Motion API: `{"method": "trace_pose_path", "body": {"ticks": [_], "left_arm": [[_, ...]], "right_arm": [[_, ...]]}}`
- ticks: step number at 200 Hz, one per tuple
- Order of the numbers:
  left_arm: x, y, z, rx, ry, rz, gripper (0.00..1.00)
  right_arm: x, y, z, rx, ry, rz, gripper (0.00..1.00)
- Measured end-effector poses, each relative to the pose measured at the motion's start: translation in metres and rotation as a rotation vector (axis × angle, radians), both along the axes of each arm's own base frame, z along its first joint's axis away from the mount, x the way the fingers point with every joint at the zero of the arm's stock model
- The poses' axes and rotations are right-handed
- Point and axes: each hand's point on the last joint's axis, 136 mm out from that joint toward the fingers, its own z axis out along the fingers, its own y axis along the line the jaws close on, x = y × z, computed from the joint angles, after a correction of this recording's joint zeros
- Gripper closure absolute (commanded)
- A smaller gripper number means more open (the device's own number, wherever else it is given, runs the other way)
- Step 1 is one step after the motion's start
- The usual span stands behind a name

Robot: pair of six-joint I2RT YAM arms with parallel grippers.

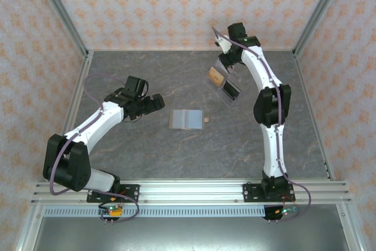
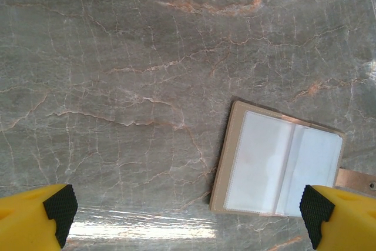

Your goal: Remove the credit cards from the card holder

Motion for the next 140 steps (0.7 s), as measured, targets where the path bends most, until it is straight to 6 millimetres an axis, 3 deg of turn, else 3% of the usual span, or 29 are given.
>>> {"method": "trace_pose_path", "body": {"ticks": [39, 97, 140], "left_arm": [[-0.0001, 0.0, -0.0009, 0.001, 0.003, 0.0, 0.0], [-0.0001, 0.0, -0.001, 0.001, 0.003, 0.0, 0.0], [-0.0001, 0.0, -0.001, 0.001, 0.003, 0.001, 0.0]], "right_arm": [[0.0012, 0.0003, -0.0086, -0.003, 0.014, 0.0, 0.85], [0.0023, 0.0004, -0.0053, 0.001, 0.01, -0.007, 0.8], [0.0003, 0.0002, -0.0016, 0.022, 0.021, -0.042, 0.68]]}}
